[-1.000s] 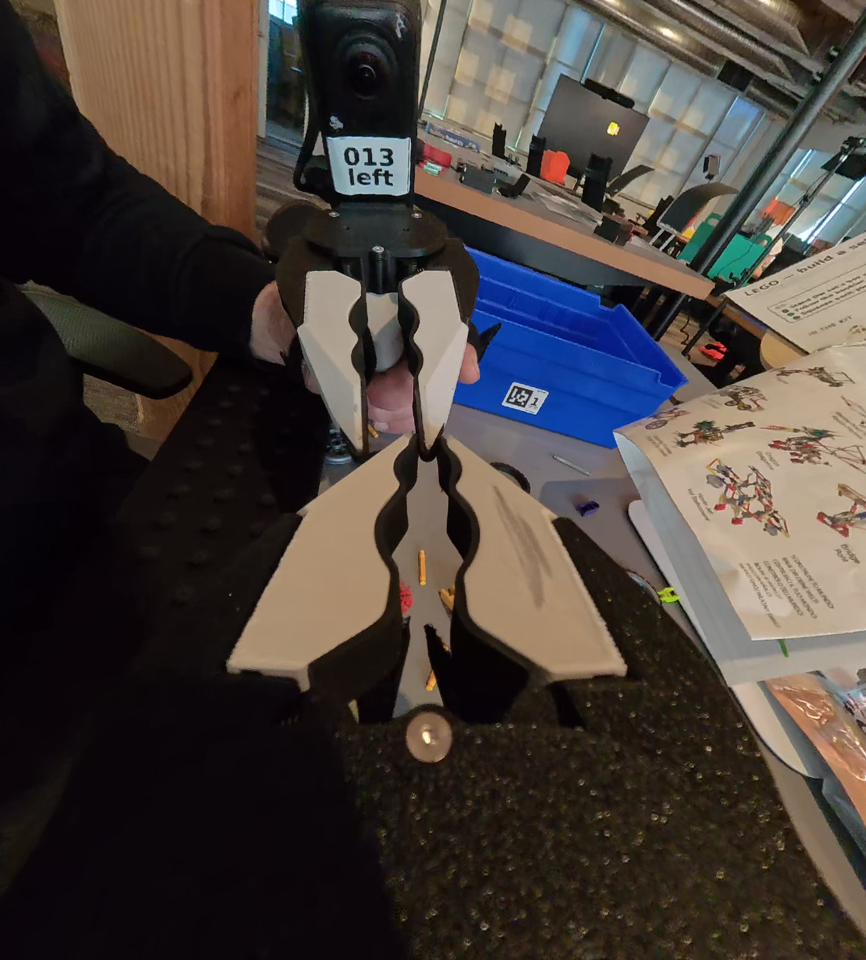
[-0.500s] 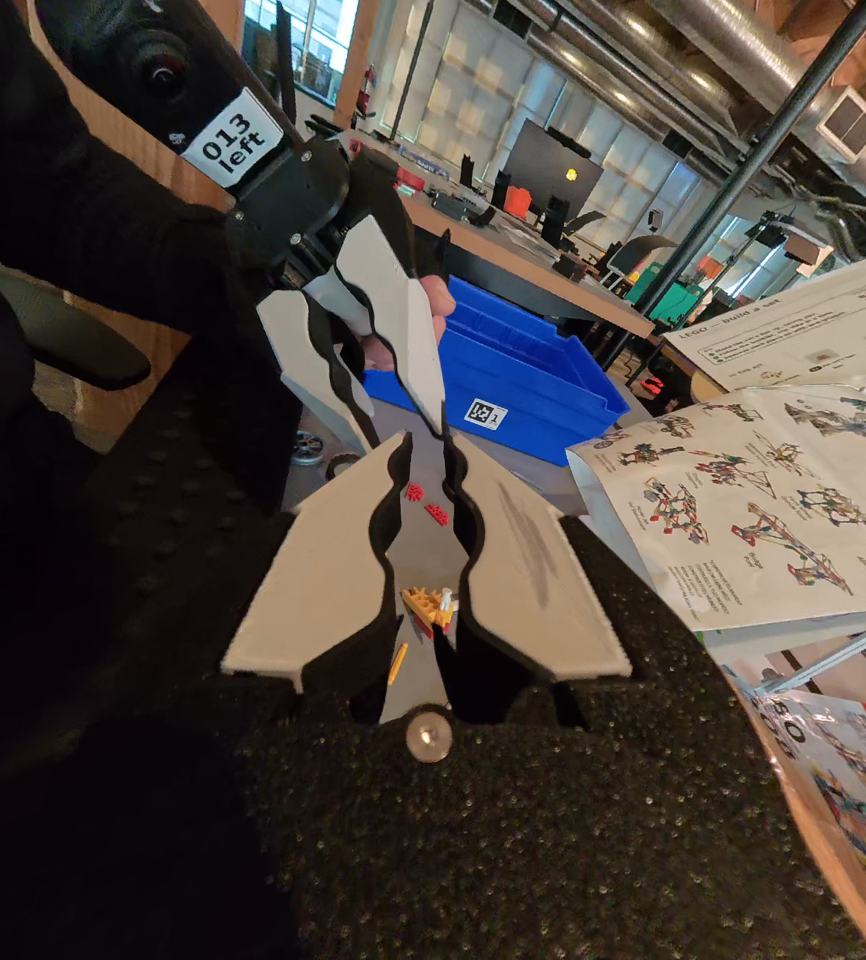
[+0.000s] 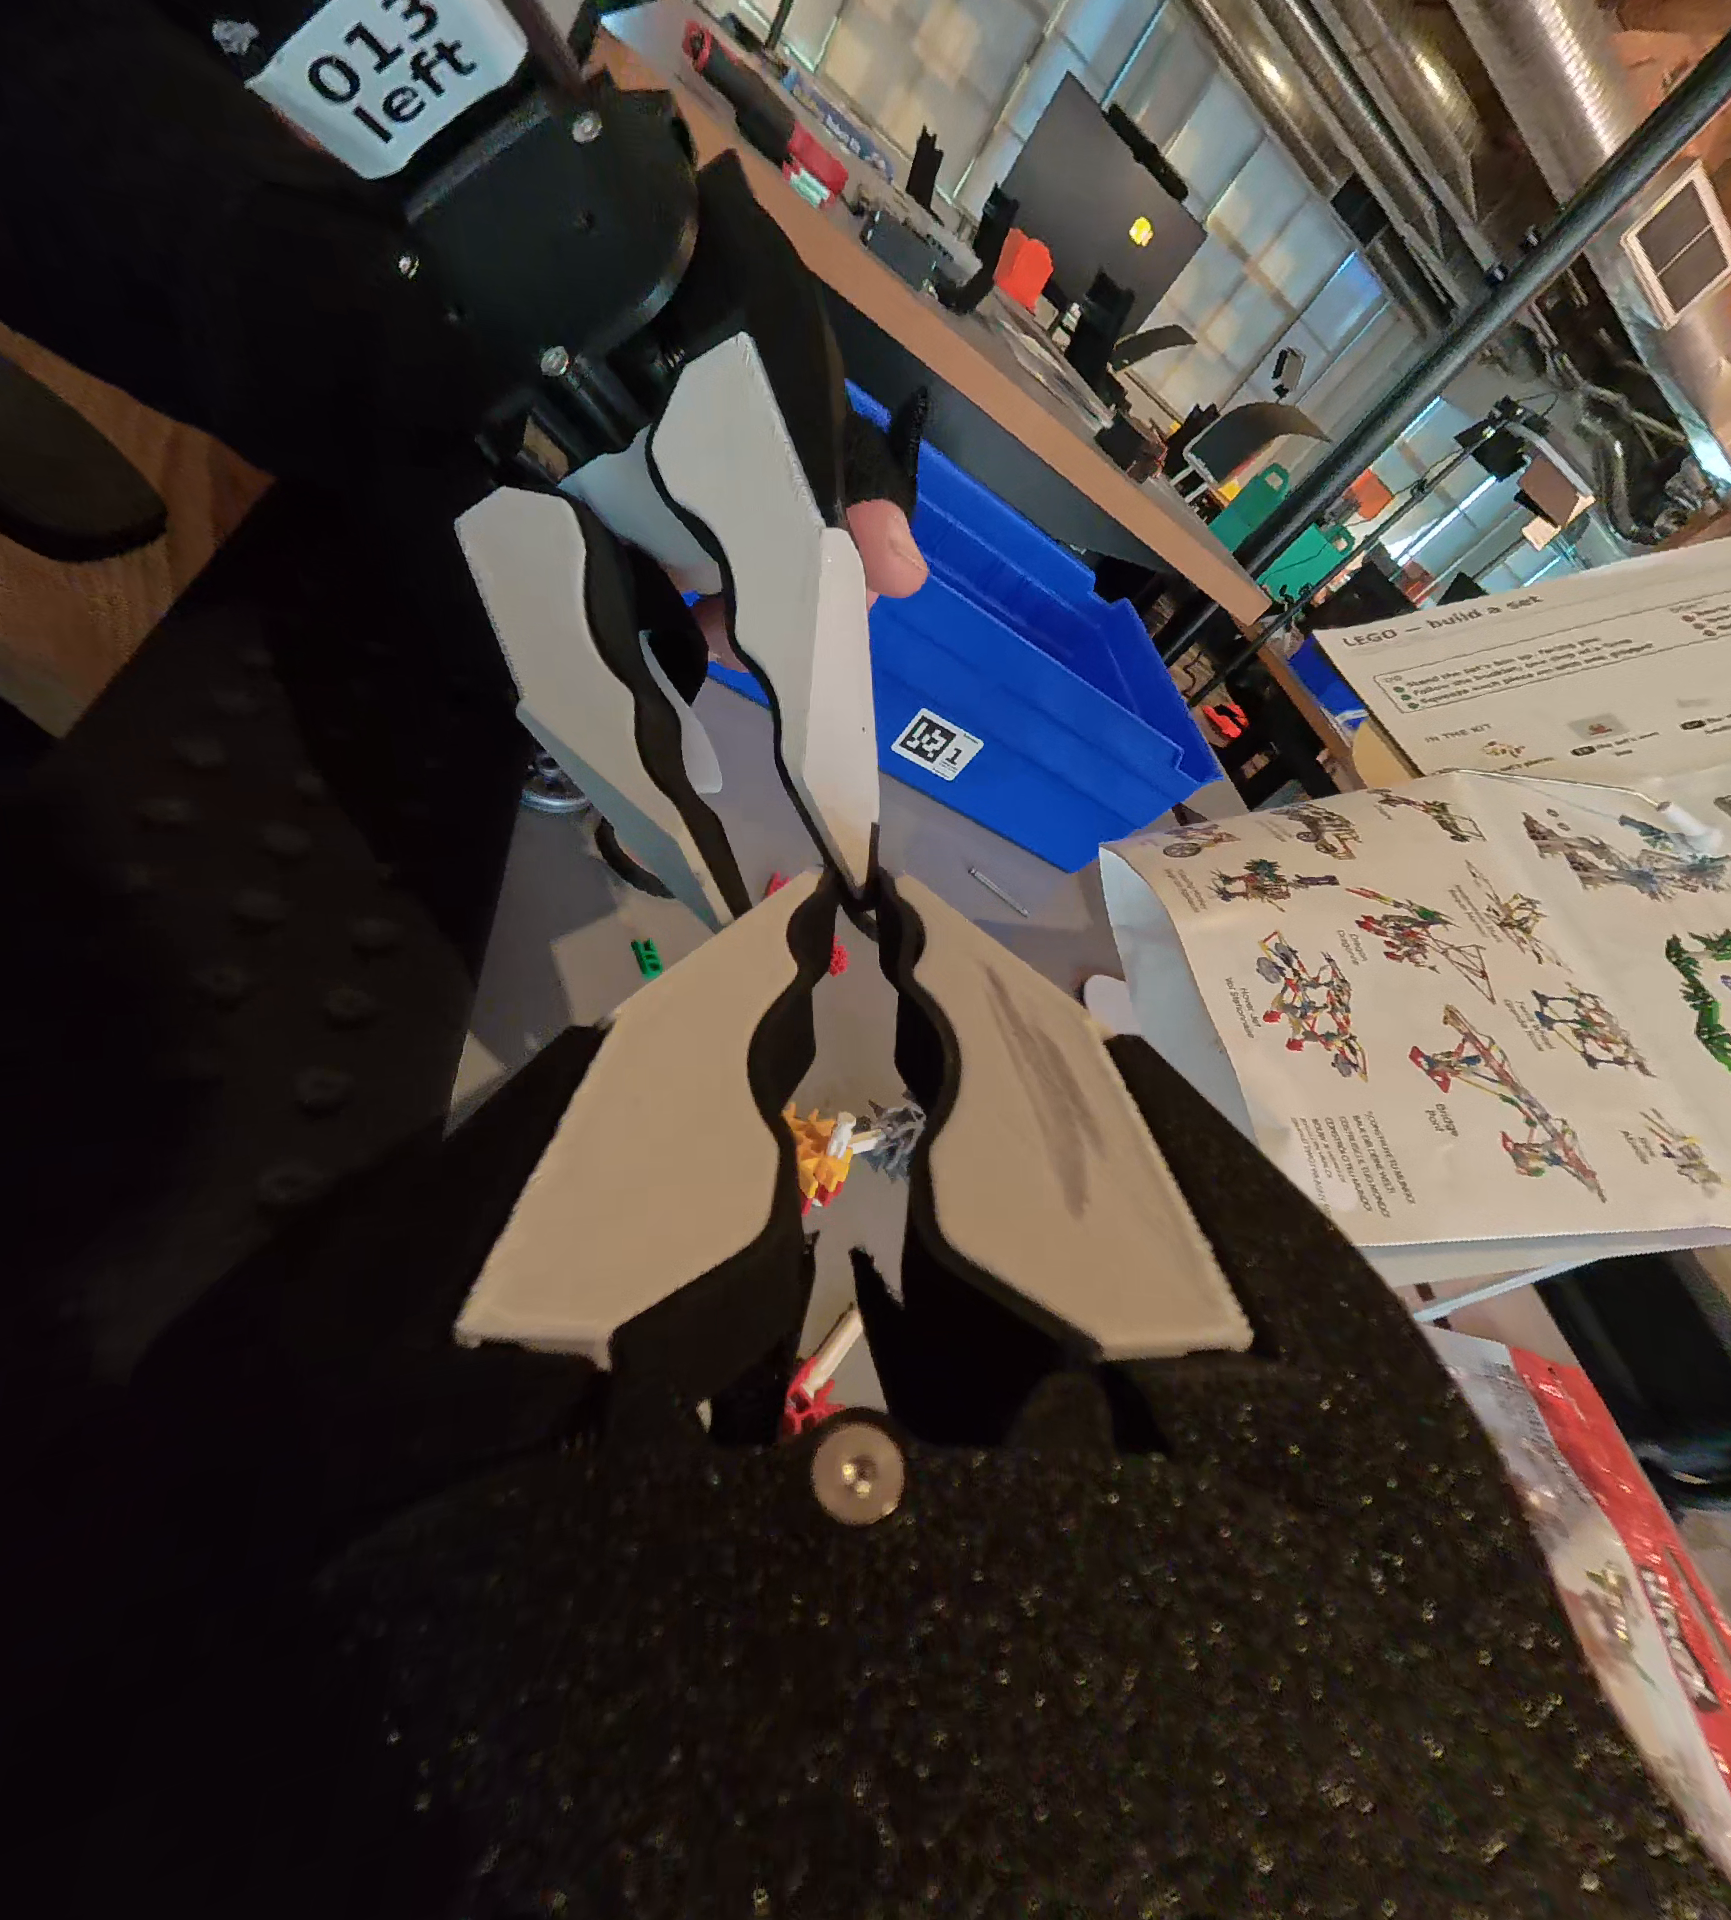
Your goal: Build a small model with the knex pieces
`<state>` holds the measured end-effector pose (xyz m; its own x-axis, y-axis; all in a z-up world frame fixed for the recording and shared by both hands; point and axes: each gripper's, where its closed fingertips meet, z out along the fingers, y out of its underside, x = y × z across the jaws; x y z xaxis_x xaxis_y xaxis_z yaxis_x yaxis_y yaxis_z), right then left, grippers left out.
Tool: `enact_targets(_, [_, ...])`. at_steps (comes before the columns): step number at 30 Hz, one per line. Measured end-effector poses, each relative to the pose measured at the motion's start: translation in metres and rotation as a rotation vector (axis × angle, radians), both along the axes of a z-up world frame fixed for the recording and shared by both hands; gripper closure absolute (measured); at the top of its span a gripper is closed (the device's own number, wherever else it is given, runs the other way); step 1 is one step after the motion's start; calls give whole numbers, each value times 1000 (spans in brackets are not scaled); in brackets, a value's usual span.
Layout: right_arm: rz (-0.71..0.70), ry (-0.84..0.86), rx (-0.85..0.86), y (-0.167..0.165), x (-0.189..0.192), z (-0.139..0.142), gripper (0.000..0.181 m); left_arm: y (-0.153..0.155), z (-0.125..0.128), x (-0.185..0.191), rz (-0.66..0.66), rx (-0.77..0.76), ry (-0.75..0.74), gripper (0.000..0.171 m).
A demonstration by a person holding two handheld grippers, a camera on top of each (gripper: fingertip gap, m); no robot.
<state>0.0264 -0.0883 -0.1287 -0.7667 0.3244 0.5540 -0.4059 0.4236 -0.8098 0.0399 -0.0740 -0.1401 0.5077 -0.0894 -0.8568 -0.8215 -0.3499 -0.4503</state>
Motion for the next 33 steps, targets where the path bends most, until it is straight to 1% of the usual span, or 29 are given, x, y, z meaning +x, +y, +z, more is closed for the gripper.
enact_targets(4, [-21,30,66,-2,0,-6,177,-1,-3,-2,2,-1,-55,163])
enact_targets(10, [-49,34,136,0,-5,-17,177,0,-13,-5,14,-23,-116,163])
enact_targets(11, [-63,30,136,1,-7,-17,176,0,-15,-6,22,-32,-123,160])
enact_targets(12, [-84,34,125,3,-10,-16,175,1,-16,-8,31,-27,-135,153])
enact_targets(16, [-93,14,101,5,-12,-15,174,3,-15,-9,34,-23,-136,150])
enact_targets(19, [-77,2,62,5,-10,-9,172,2,-14,-10,35,-7,-176,148])
enact_targets(21, [-75,-5,43,7,-11,-7,174,2,-13,-11,34,-4,-180,148])
enact_targets(23, [-85,-16,34,8,-13,-7,172,2,-14,-12,36,-7,-180,145])
enact_targets(31, [-34,-79,13,6,-8,-9,177,2,-14,-8,10,-7,-202,147])
enact_targets(33, [-10,-99,13,5,-6,-10,178,1,-14,-6,-3,-8,-204,151])
